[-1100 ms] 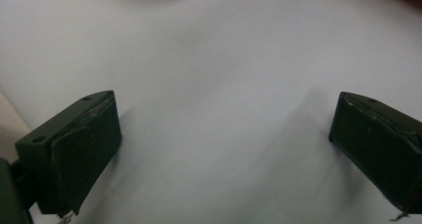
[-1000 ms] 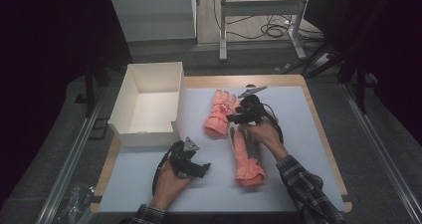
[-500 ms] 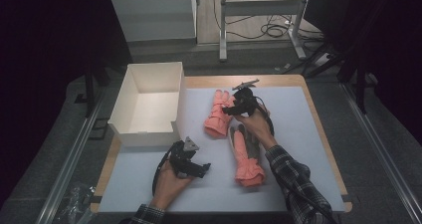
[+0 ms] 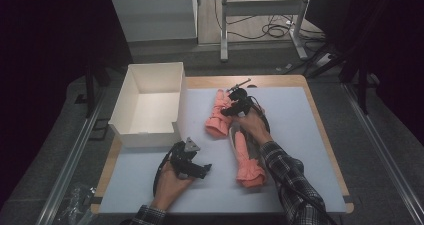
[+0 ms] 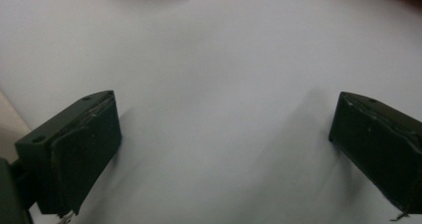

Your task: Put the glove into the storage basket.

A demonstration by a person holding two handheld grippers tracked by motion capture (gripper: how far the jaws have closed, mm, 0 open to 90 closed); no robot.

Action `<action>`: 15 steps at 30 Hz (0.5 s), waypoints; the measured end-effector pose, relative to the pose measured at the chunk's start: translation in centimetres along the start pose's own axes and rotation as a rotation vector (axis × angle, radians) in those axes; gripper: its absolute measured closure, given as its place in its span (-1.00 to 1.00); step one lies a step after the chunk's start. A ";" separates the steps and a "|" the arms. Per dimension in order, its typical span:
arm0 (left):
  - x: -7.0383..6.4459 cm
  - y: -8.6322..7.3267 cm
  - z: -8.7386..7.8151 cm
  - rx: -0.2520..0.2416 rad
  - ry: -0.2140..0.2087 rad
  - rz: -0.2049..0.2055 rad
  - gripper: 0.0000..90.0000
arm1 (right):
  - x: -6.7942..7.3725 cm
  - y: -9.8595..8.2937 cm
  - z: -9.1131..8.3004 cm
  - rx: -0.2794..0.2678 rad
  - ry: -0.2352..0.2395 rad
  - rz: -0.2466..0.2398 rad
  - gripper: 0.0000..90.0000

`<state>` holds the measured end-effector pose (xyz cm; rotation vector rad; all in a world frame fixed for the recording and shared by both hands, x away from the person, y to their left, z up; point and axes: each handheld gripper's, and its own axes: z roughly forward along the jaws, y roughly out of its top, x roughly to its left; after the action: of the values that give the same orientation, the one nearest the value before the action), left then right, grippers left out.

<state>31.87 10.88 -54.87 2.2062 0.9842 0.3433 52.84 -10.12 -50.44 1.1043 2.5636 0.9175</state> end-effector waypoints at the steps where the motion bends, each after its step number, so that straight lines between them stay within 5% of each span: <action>1: 0.0 0.0 0.0 0.000 0.000 0.000 -1.00 | 0.0 0.0 0.0 0.003 0.003 -0.001 -0.04; 7: 0.0 0.0 0.0 0.001 0.000 0.000 -1.00 | 0.5 0.0 0.0 0.004 0.025 -0.005 0.56; 15: 0.0 0.0 0.0 0.000 0.000 -0.002 -1.00 | 1.2 0.0 -0.5 -0.020 -0.004 -0.057 0.89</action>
<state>31.86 10.87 -54.88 2.2050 0.9864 0.3419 51.80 -9.46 -49.95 1.0214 2.5626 0.9240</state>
